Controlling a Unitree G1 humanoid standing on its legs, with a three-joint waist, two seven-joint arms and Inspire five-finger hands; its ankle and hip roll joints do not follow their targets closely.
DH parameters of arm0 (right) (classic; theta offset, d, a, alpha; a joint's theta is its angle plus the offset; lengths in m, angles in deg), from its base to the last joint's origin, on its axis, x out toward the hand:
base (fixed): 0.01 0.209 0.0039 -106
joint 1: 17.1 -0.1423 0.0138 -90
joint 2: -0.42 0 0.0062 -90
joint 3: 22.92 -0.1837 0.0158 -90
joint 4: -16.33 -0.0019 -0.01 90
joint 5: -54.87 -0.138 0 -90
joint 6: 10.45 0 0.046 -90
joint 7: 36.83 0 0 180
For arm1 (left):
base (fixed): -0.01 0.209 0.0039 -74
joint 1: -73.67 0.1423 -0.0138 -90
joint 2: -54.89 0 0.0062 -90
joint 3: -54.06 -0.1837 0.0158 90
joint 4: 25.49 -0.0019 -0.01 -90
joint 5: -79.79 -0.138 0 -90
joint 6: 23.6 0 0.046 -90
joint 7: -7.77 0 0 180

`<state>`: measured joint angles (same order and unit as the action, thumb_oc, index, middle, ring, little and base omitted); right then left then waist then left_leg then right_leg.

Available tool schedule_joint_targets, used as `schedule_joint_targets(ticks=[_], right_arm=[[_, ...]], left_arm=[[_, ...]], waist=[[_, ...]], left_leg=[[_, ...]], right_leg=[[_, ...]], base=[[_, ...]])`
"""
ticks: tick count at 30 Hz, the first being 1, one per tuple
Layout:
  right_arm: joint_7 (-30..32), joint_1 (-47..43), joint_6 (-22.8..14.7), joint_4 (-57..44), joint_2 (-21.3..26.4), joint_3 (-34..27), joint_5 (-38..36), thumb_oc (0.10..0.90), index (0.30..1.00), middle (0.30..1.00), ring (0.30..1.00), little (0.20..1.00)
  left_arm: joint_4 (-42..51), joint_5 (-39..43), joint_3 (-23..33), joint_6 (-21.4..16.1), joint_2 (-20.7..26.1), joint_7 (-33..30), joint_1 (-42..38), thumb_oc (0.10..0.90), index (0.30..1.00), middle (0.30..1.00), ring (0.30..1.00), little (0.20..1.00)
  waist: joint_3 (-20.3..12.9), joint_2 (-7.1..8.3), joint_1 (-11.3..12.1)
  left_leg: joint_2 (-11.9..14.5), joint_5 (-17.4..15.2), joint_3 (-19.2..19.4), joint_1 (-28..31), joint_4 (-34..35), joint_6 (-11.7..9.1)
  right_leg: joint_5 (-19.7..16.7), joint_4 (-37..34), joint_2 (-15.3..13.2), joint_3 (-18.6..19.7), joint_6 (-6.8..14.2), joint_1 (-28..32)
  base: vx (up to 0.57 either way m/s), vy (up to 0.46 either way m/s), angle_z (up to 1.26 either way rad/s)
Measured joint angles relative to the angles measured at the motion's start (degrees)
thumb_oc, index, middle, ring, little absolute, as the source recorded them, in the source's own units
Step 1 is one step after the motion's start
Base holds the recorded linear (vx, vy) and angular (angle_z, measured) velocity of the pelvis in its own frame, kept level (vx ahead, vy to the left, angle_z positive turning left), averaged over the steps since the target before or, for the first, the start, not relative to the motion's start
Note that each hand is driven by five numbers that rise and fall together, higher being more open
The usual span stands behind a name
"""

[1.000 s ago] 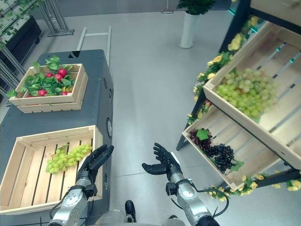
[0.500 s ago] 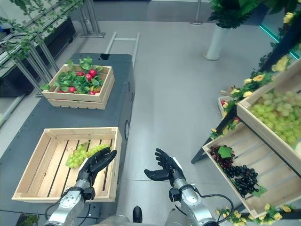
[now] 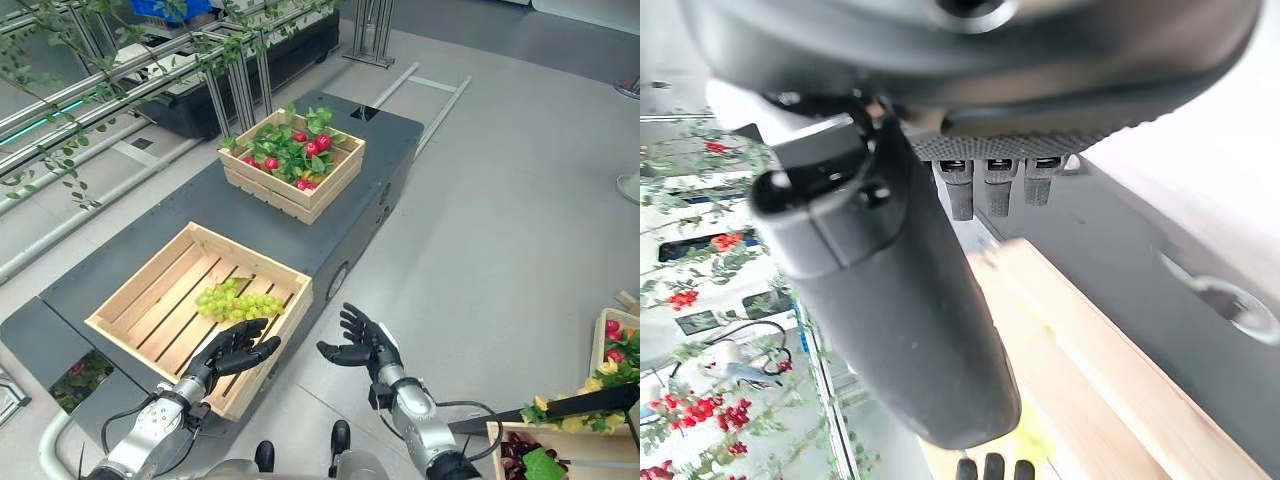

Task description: Pick up the fruits from the basket on one side to the basket on the other side

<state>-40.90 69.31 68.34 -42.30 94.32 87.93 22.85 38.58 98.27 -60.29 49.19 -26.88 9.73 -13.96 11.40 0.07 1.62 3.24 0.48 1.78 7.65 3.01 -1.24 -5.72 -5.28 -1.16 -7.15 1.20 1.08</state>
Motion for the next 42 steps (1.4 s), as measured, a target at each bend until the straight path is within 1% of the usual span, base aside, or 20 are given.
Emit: schedule_joint_targets(ticks=[6, 8, 10, 11, 13, 14, 15, 17, 18, 22, 25, 27, 29, 30, 32, 35, 38, 39, 40, 42], right_arm=[[-0.04, 0.63, 0.20, -0.39, -0.03, 0.00, -0.02, 0.800, 0.900, 0.900, 0.900, 0.900], [0.42, 1.39, 0.44, -0.39, -0.52, -0.19, -0.04, 0.800, 0.900, 0.900, 0.900, 0.900], [1.33, 2.83, 0.44, -0.42, -0.57, -0.40, -0.18, 0.800, 0.900, 0.900, 0.900, 0.900], [2.21, 3.68, 0.41, -0.41, -0.70, -0.25, -0.55, 0.800, 0.900, 0.900, 0.900, 0.900], [3.85, 5.03, 0.36, -0.25, -1.59, -0.26, -0.56, 0.800, 0.900, 0.900, 0.900, 0.900], [4.23, 5.09, 0.35, -0.25, -1.90, -0.25, -0.58, 0.800, 0.900, 0.900, 0.900, 0.900], [4.43, 4.88, 0.10, -0.31, -2.40, -0.24, -0.62, 0.800, 0.900, 0.900, 0.900, 0.900], [4.43, 4.85, -0.43, -0.39, -2.55, -0.30, -2.47, 0.800, 0.900, 0.900, 0.900, 0.900], [4.60, 5.35, -0.41, -0.18, -2.70, -0.61, -2.83, 0.800, 0.900, 0.900, 0.900, 0.900], [4.62, 7.33, -0.46, -0.42, -3.14, -0.59, -4.40, 0.800, 0.900, 0.900, 0.900, 0.900], [4.64, 7.60, -0.46, -0.53, -4.18, -0.64, -4.38, 0.800, 0.900, 0.900, 0.900, 0.900], [4.75, 7.02, -0.46, -0.89, -4.78, -0.72, -4.38, 0.800, 0.900, 0.900, 0.900, 0.900], [5.14, 6.40, -0.82, -3.77, -4.19, -1.60, -4.40, 0.800, 0.900, 0.900, 0.900, 0.900], [5.32, 6.67, -1.33, -4.81, -4.20, -1.59, -4.40, 0.800, 0.900, 0.900, 0.900, 0.900], [6.03, 6.78, -1.81, -4.77, -4.80, -1.58, -4.41, 0.800, 0.900, 0.900, 0.900, 0.900], [7.96, 4.76, -4.45, -4.27, -5.65, -1.75, -4.39, 0.800, 0.900, 0.900, 0.900, 0.900], [11.75, 2.71, -4.09, -2.04, -6.92, -2.66, -4.91, 0.800, 0.900, 0.900, 0.900, 0.900], [11.73, 3.21, -4.04, -1.94, -6.86, -2.63, -4.74, 0.800, 0.900, 0.900, 0.900, 0.900], [11.73, 4.03, -4.03, -2.04, -6.69, -2.58, -4.48, 0.800, 0.900, 0.900, 0.900, 0.900], [11.74, 4.19, -4.04, -2.04, -5.40, -2.59, -4.47, 0.800, 0.900, 0.900, 0.900, 0.900]], left_arm=[[0.67, 5.90, 4.40, -1.81, -4.64, 0.65, 1.17, 0.800, 0.900, 0.900, 0.900, 0.900], [0.53, 6.59, 4.74, -2.10, -4.97, 0.36, 1.19, 0.800, 0.900, 0.900, 0.900, 0.900], [0.51, 6.61, 4.62, -2.95, -5.22, 0.64, 0.44, 0.800, 0.900, 0.900, 0.900, 0.900], [0.44, 6.63, 4.49, -3.05, -5.27, 1.08, -0.04, 0.800, 0.900, 0.900, 0.900, 0.900], [0.37, 6.65, 4.13, -3.42, -5.20, 1.35, -0.29, 0.800, 0.900, 0.900, 0.900, 0.900], [0.37, 6.64, 4.09, -3.66, -5.18, 1.19, -0.31, 0.800, 0.900, 0.900, 0.900, 0.900], [0.38, 6.65, 3.76, -4.30, -5.00, 0.60, -0.31, 0.800, 0.900, 0.900, 0.900, 0.900], [0.49, 6.56, 3.00, -4.54, -4.60, 0.30, -0.65, 0.800, 0.900, 0.900, 0.900, 0.900], [0.50, 6.58, 2.53, -4.55, -4.46, 0.28, -0.91, 0.800, 0.900, 0.900, 0.900, 0.900], [0.61, 6.60, 2.57, -4.56, -2.51, 0.50, -1.31, 0.800, 0.900, 0.900, 0.900, 0.900], [2.06, 6.61, 3.11, -4.56, -0.71, 0.52, -0.45, 0.800, 0.900, 0.900, 0.900, 0.900], [3.14, 6.78, 3.75, -4.56, -0.54, 0.59, -0.51, 0.800, 0.900, 0.900, 0.900, 0.900], [4.42, 6.99, 3.19, -4.74, -0.23, 0.80, -2.37, 0.800, 0.900, 0.900, 0.900, 0.900], [5.25, 6.81, 2.58, -4.80, 0.63, 0.44, -3.09, 0.800, 0.900, 0.900, 0.900, 0.900], [5.53, 5.77, 2.27, -4.85, 1.31, -0.06, -4.25, 0.800, 0.900, 0.900, 0.900, 0.900], [5.28, 4.76, 2.47, -4.86, 1.96, -2.51, -6.79, 0.800, 0.900, 0.900, 0.900, 0.900], [5.07, 3.49, 2.90, -4.74, 2.18, -3.58, -6.70, 0.800, 0.900, 0.900, 0.900, 0.900], [6.24, 2.14, 4.37, -4.71, 2.21, -3.68, -5.11, 0.800, 0.900, 0.900, 0.900, 0.900], [8.13, 0.21, 5.54, -4.87, 2.28, -4.37, -2.65, 0.800, 0.900, 0.900, 0.900, 0.900], [8.79, -5.93, 5.66, -5.08, 2.66, -5.89, -2.58, 0.800, 0.900, 0.900, 0.900, 0.900]], waist=[[-0.23, -1.36, 0.29], [-0.25, -0.96, 0.46], [0.00, -0.79, 0.33], [0.49, -0.91, -0.80], [0.28, -1.57, -2.55], [0.25, -1.64, -2.35], [0.24, -1.65, -2.00], [0.11, -2.48, -3.02], [-0.03, -2.72, -3.61], [0.72, 1.01, -3.54], [0.66, 1.13, -3.34], [1.29, -0.07, -2.98], [3.81, -2.19, -3.48], [4.60, -1.78, -3.89], [5.20, -0.60, -4.08], [5.49, 0.54, -3.24], [5.52, 0.91, -3.29], [6.10, 0.81, -2.69], [6.12, -0.33, -2.48], [6.05, -1.51, -2.43]], left_leg=[[0.78, -0.57, -0.53, 1.57, -0.21, -0.58], [-0.34, -0.85, -0.16, -1.33, -4.78, -1.09], [-1.68, -0.45, 5.89, -7.84, -13.20, -2.15], [-0.11, -0.52, 14.71, -8.86, -13.84, -2.71], [1.51, -1.25, 20.58, -7.52, -9.71, -1.02], [1.44, -1.28, 20.15, -6.86, -8.56, -1.09], [0.82, -1.29, 17.31, -5.29, -6.21, -1.12], [1.08, -1.28, 16.68, -2.74, -3.58, -0.95], [0.82, 0.16, 15.85, -0.27, 0.36, 0.73], [-1.07, 0.96, 16.04, 0.43, 2.10, 2.18], [-1.56, 0.63, 16.02, 0.48, 2.10, 2.63], [-1.12, 0.52, 16.03, 0.19, 2.10, 2.85], [-0.96, -0.43, 15.90, -1.15, 0.20, 4.26], [-1.69, -0.15, 14.94, -0.86, 0.12, 4.90], [-2.25, 0.19, 13.75, -0.78, 0.27, 4.71], [-2.43, 0.91, 11.86, -3.47, 0.26, 4.17], [-2.31, 1.40, 8.92, -3.28, 0.30, 2.10], [-1.43, 0.85, 8.72, -1.58, 0.25, 0.78], [0.81, 0.23, 9.40, -0.69, -0.26, -0.42], [2.94, 0.52, 9.68, 0.43, 0.31, -1.10]], right_leg=[[1.16, -0.10, 0.35, -1.62, -0.29, 2.14], [1.64, -0.01, -0.90, -3.51, -0.21, 2.62], [2.11, 0.10, -3.32, -8.03, -0.57, 3.29], [2.53, -0.10, -4.13, -12.44, -0.93, 4.48], [3.76, 0.28, -4.17, -16.02, 0.12, 5.13], [3.90, 0.88, -4.35, -15.85, 0.28, 4.65], [3.82, 1.84, -4.76, -14.98, 0.47, 3.25], [3.49, 2.80, -4.35, -15.16, 0.92, 1.84], [2.95, 3.29, -4.05, -14.98, 1.79, 1.45], [1.93, 3.05, -5.74, -14.99, 2.69, 1.41], [2.11, 3.57, -6.12, -14.99, 3.04, 1.31], [3.19, 9.31, -6.58, -14.90, 4.02, -1.39], [4.28, 29.71, -10.59, -13.21, 5.71, -11.55], [5.48, 34.78, -11.94, -9.81, 5.72, -14.95], [5.61, 31.27, -12.44, -7.21, 5.51, -15.38], [4.75, 15.55, -12.92, -6.16, 6.14, -13.28], [3.31, 7.49, -12.78, -6.43, 6.95, -5.93], [1.25, 5.90, -12.31, -8.23, 8.21, -2.43], [1.19, 4.32, -9.92, -9.18, 7.19, -0.12], [1.98, 3.22, -7.30, -10.41, 5.82, 2.00]], base=[[0.10, -0.074, 0.09], [-0.02, -0.032, 0.65], [-0.03, 0.094, 1.23], [0.01, 0.163, 1.22], [0.04, 0.141, 1.11], [0.05, 0.113, 0.41], [0.07, 0.099, -0.08], [0.09, 0.100, -0.03], [0.10, 0.102, 0.06], [0.10, 0.126, 0.02], [0.06, 0.186, 0.02], [-0.05, 0.128, -0.02], [-0.03, -0.105, 0.15], [0.05, -0.192, 0.38], [0.03, -0.246, 0.45], [0.08, -0.452, 0.50], [0.21, -0.263, 0.56], [0.33, -0.256, 0.39], [0.15, -0.114, 0.20], [0.11, -0.053, 0.24]])
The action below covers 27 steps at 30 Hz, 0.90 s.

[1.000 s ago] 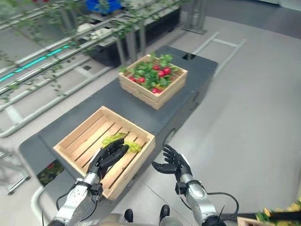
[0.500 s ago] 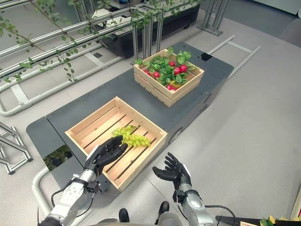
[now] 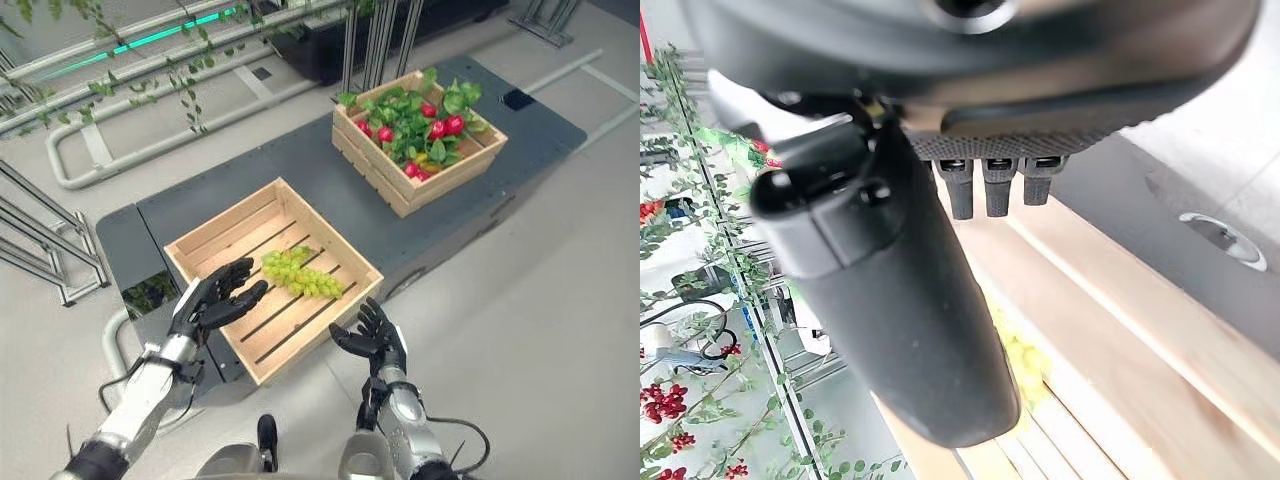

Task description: Pick up the fruits from the basket on one side to the basket on the other side

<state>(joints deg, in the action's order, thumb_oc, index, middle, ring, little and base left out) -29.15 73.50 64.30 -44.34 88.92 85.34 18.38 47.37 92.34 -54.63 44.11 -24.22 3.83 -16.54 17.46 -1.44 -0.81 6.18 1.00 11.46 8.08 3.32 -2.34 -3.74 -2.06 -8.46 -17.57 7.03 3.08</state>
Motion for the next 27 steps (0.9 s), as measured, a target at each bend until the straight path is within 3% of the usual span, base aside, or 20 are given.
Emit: schedule_joint_targets(ticks=[4, 6, 9, 11, 14, 18, 20, 24, 27], right_arm=[[0.02, -2.29, -0.01, 0.00, 3.46, -0.18, 0.00, 0.800, 0.900, 0.900, 0.900, 0.900], [0.01, -3.59, -0.01, -0.53, 5.00, -0.84, 0.04, 0.800, 0.900, 0.900, 0.900, 0.900], [0.00, -4.07, 0.00, -0.54, 6.24, -1.70, 0.04, 0.800, 0.900, 0.900, 0.900, 0.900], [-0.04, -4.86, 0.09, -0.33, 7.61, -1.60, 0.03, 0.800, 0.900, 0.900, 0.900, 0.900], [-0.06, -8.90, 0.51, -0.05, 8.41, -0.35, -0.09, 0.800, 0.900, 0.900, 0.900, 0.900], [-0.22, -16.93, 1.35, 1.58, 8.53, 1.47, -0.68, 0.800, 0.900, 0.900, 0.900, 0.900], [-0.21, -20.28, 1.35, 1.63, 8.60, 2.41, -2.33, 0.800, 0.900, 0.900, 0.900, 0.900], [-0.21, -20.43, 1.55, 1.85, 9.18, 2.93, -2.31, 0.800, 0.900, 0.900, 0.900, 0.900], [-0.19, -20.89, 1.88, 1.88, 11.10, 3.00, -2.23, 0.800, 0.900, 0.900, 0.900, 0.900]], left_arm=[[1.33, -14.18, -1.29, -0.08, 2.26, -5.48, -2.66, 0.800, 0.900, 0.900, 0.900, 0.900], [1.40, -22.00, -2.23, 0.12, 6.29, -11.68, -5.74, 0.800, 0.900, 0.900, 0.900, 0.900], [1.06, -24.23, -3.41, 1.12, 9.34, -17.83, -10.77, 0.800, 0.900, 0.900, 0.900, 0.900], [-0.02, -26.48, -4.15, 2.82, 9.66, -23.09, -16.05, 0.800, 0.900, 0.900, 0.900, 0.900], [-3.46, -30.40, -9.06, 5.07, 12.95, -28.50, -25.23, 0.800, 0.900, 0.900, 0.900, 0.900], [-9.65, -33.94, -16.34, 8.41, 15.11, -29.72, -37.18, 0.800, 0.900, 0.900, 0.900, 0.900], [-12.85, -35.80, -19.14, 10.20, 15.08, -30.26, -41.00, 0.800, 0.900, 0.900, 0.900, 0.900], [-17.24, -40.35, -23.10, 11.90, 15.02, -29.98, -41.43, 0.800, 0.900, 0.900, 0.900, 0.900], [-17.32, -44.29, -24.97, 12.74, 15.29, -29.72, -43.15, 0.800, 0.900, 0.900, 0.900, 0.900]], waist=[[-0.04, -0.55, -0.45], [0.05, -0.79, -1.66], [0.25, -1.63, -1.74], [1.09, -3.09, -2.12], [3.58, -3.75, -2.56], [9.46, -2.76, -4.29], [11.98, -1.47, -5.50], [13.07, -0.93, -7.44], [13.07, -0.94, -7.29]], left_leg=[[1.69, 0.26, 0.17, 0.02, 0.21, -0.37], [1.75, 0.46, 0.62, -0.37, 0.35, -0.70], [1.33, 0.55, 1.34, -2.46, -0.33, -1.05], [0.32, 0.55, 1.45, -5.17, -1.46, -1.04], [-1.01, 0.05, 2.49, -10.14, -5.02, -0.26], [-1.81, -0.37, 3.40, -15.28, -9.29, 0.26], [-1.70, -0.53, 4.22, -19.25, -11.95, 0.20], [-1.10, -0.89, 4.24, -21.31, -13.58, -0.10], [-1.02, -0.74, 4.40, -23.48, -13.75, -0.24]], right_leg=[[0.87, 0.06, 1.69, -0.43, -1.26, -0.05], [0.96, 0.46, 1.73, -0.16, -1.34, -0.99], [1.05, 2.36, 1.07, 1.01, -1.28, -4.09], [0.83, 4.06, 0.09, 1.64, -0.94, -7.21], [1.27, 8.84, -1.77, 3.86, -0.67, -13.47], [1.73, 14.56, -3.29, 6.30, -1.07, -20.17], [2.39, 17.31, -3.54, 7.48, -1.56, -24.72], [2.54, 19.19, -3.29, 7.79, -2.32, -27.00], [2.53, 19.63, -3.23, 7.98, -2.41, -29.41]], base=[[0.12, 0.066, 0.02], [0.02, 0.136, -0.11], [-0.06, 0.113, -0.10], [-0.15, 0.147, -0.05], [-0.18, 0.099, -0.14], [-0.13, 0.076, -0.14], [-0.10, 0.055, -0.12], [-0.05, 0.040, -0.04], [-0.02, 0.023, -0.03]])
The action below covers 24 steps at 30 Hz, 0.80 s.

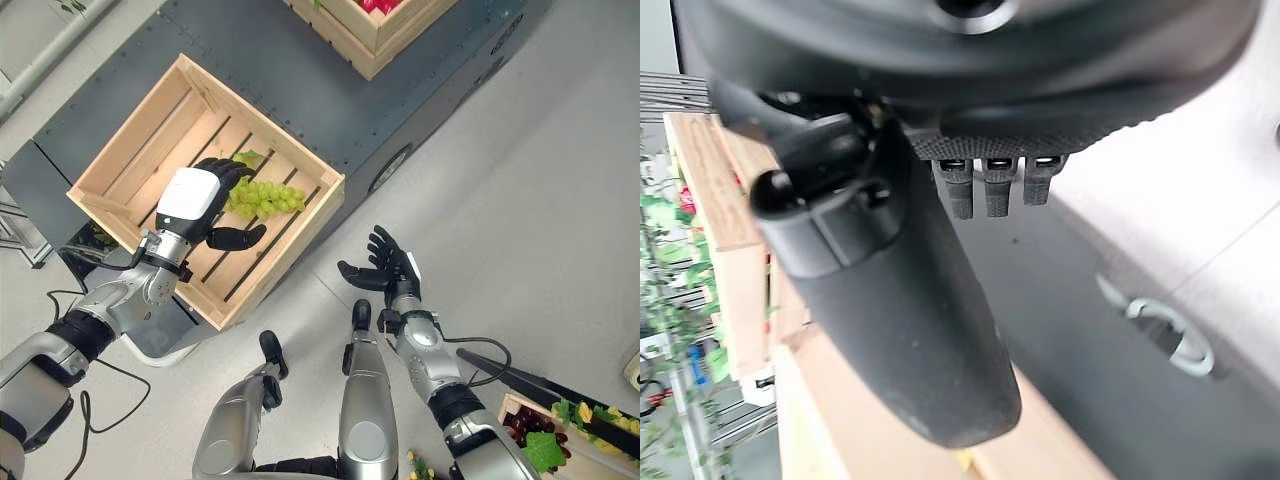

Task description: Pick up the fruits from the basket on one side to the basket on the other side

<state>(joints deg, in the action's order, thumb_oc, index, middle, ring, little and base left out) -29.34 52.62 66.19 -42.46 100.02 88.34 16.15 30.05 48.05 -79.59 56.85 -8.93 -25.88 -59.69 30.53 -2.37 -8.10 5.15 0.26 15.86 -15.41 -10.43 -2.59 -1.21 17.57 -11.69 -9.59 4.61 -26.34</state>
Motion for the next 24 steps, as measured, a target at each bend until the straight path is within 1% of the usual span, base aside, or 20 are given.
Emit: schedule_joint_targets(ticks=[3, 5, 8, 12, 15, 18, 21, 22, 24], right_arm=[[0.02, -0.40, 0.26, 0.02, 0.49, 0.09, 0.07, 0.800, 0.900, 0.900, 0.900, 0.900], [0.08, -2.07, 0.75, 0.11, 0.52, 0.67, 0.06, 0.800, 0.900, 0.900, 0.900, 0.900], [0.32, -3.62, 0.86, 0.20, 0.49, 2.58, 0.06, 0.800, 0.900, 0.900, 0.900, 0.900], [0.37, -4.50, 0.92, 0.20, 0.66, 3.88, 0.05, 0.800, 0.900, 0.900, 0.900, 0.900], [0.37, -4.59, 1.12, 0.25, 0.65, 4.15, 0.04, 0.800, 0.900, 0.900, 0.900, 0.900], [0.39, -4.87, 1.12, 0.24, 0.66, 4.10, 0.03, 0.800, 0.900, 0.900, 0.900, 0.900], [0.48, -5.20, 1.12, 0.26, 0.62, 4.29, 0.03, 0.800, 0.900, 0.900, 0.900, 0.900], [0.55, -5.39, 1.12, 0.26, 0.63, 4.29, 0.02, 0.800, 0.900, 0.900, 0.900, 0.900], [0.56, -5.97, 1.12, 0.26, 0.61, 4.47, 0.02, 0.800, 0.900, 0.900, 0.900, 0.900]], left_arm=[[-0.40, -2.37, -1.88, 0.60, 0.08, 1.00, -2.47, 0.800, 0.900, 0.900, 0.900, 0.900], [-1.65, -2.49, -4.15, 0.75, 0.56, 2.89, -6.43, 0.800, 0.900, 0.900, 0.900, 0.900], [-2.10, -2.49, -4.90, 1.42, 0.73, 4.71, -8.54, 0.800, 0.900, 0.900, 0.900, 0.900], [-2.17, -3.68, -5.11, 1.78, 1.58, 4.92, -10.17, 0.800, 0.900, 0.900, 0.900, 0.900], [-2.25, -4.33, -5.12, 2.96, 2.40, 4.73, -11.01, 0.800, 0.900, 0.900, 0.900, 0.900], [-2.45, -5.54, -5.13, 3.16, 3.62, 4.27, -12.37, 0.800, 0.900, 0.900, 0.900, 0.900], [-2.73, -7.43, -6.20, 4.00, 3.72, 4.25, -15.27, 0.800, 0.900, 0.900, 0.900, 0.900], [-2.78, -8.57, -7.61, 4.18, 3.76, 4.41, -16.69, 0.800, 0.900, 0.900, 0.900, 0.900], [-2.94, -9.28, -8.57, 4.14, 3.75, 4.84, -17.51, 0.800, 0.900, 0.900, 0.900, 0.900]], waist=[[0.00, 0.00, 0.11], [0.00, 0.00, 0.22], [0.00, 0.00, 0.19], [-0.02, 0.05, 0.27], [0.00, 0.17, 0.43], [-0.01, 0.36, 0.51], [-0.02, 0.46, 0.78], [0.00, 0.53, 0.79], [0.07, 0.99, 0.88]], left_leg=[[0.04, -0.01, -0.15, -1.29, -0.60, 0.01], [0.07, -0.01, -0.27, -2.80, -0.94, 0.01], [0.14, -0.01, -0.44, -3.61, -1.01, 0.01], [0.19, -0.06, -1.27, -5.21, -1.40, 0.05], [0.33, -0.12, -1.56, -6.23, -1.79, 0.10], [0.58, -0.32, -1.70, -7.73, -2.79, 0.15], [0.74, -0.38, -2.70, -10.14, -4.09, 0.16], [0.79, -0.39, -3.11, -10.98, -4.53, 0.15], [0.86, -0.52, -3.10, -11.65, -4.98, 0.10]], right_leg=[[0.10, 0.49, -0.06, -0.07, -0.13, -1.20], [0.07, 0.66, -0.07, -0.21, -0.17, -2.57], [0.05, 0.71, -0.05, -0.32, -0.19, -3.27], [0.11, 0.69, -0.05, -0.54, -0.24, -4.25], [0.10, 0.69, -0.04, -0.75, -0.24, -4.70], [0.09, 0.71, 0.01, -0.96, -0.24, -5.53], [0.05, 1.18, 0.03, -1.36, -0.31, -7.03], [0.08, 1.38, 0.03, -1.48, -0.35, -7.52], [0.08, 1.61, 0.03, -1.45, -0.36, -8.11]], base=[[-0.03, 0.005, 0.01], [-0.02, 0.002, 0.01], [-0.01, 0.000, 0.01], [-0.02, 0.005, 0.08], [-0.01, -0.005, 0.07], [-0.01, -0.006, 0.06], [0.00, 0.013, 0.13], [0.00, 0.017, 0.12], [0.00, 0.009, 0.03]])
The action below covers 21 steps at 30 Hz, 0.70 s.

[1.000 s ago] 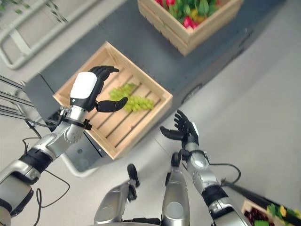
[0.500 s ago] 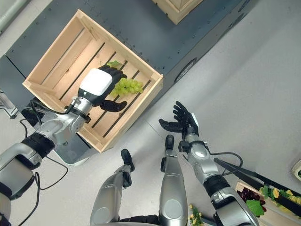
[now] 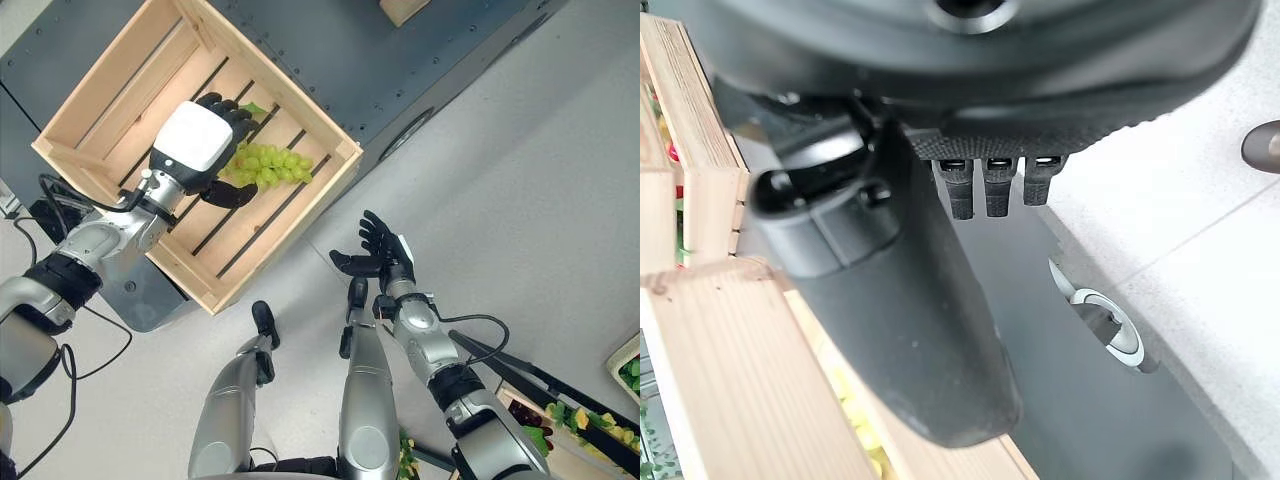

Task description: Pick up the fruits from the basket on one side to the basket on the other side

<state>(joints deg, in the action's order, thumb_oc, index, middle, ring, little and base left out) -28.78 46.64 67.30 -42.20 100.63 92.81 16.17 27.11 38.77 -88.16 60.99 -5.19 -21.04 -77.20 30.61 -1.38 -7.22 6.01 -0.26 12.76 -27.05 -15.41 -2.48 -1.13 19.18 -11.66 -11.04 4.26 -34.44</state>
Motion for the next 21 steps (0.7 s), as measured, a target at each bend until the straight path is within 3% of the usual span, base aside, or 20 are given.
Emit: schedule_joint_targets(ticks=[7, 16, 21], right_arm=[[1.88, -2.04, 0.00, -0.03, -0.46, 0.16, -0.02, 0.800, 0.900, 0.900, 0.900, 0.900], [2.22, -2.90, -0.01, -0.01, -0.46, 1.56, -0.15, 0.800, 0.900, 0.900, 0.900, 0.900], [2.24, -3.83, -0.02, -0.11, -0.87, 2.14, -0.71, 0.800, 0.900, 0.900, 0.900, 0.900]], left_arm=[[-2.01, -1.54, -1.53, -0.62, -0.03, 2.18, -0.37, 0.800, 0.900, 0.900, 0.900, 0.900], [-3.84, -2.92, -3.27, -2.22, -0.13, 6.33, -4.75, 0.800, 0.900, 0.900, 0.900, 0.900], [-5.67, -3.44, -3.55, -0.01, -0.18, 6.63, -7.30, 0.800, 0.900, 0.900, 0.900, 0.900]], waist=[[-0.07, 1.45, -0.61], [-0.13, 1.90, -0.94], [-0.18, 3.28, -1.10]], left_leg=[[0.30, -0.31, -0.06, -2.54, -1.13, -0.01], [0.81, -1.30, -0.06, -4.74, -3.19, 0.09], [0.99, -1.74, 0.07, -7.46, -4.75, 0.11]], right_leg=[[-0.13, 0.11, 0.17, -0.01, -0.15, -2.02], [-0.17, 0.18, 0.44, -0.09, -0.16, -3.25], [-0.17, 1.09, 0.64, 0.87, -0.16, -6.02]], base=[[0.00, 0.000, 0.00], [0.00, 0.000, 0.00], [0.02, -0.004, -0.04]])
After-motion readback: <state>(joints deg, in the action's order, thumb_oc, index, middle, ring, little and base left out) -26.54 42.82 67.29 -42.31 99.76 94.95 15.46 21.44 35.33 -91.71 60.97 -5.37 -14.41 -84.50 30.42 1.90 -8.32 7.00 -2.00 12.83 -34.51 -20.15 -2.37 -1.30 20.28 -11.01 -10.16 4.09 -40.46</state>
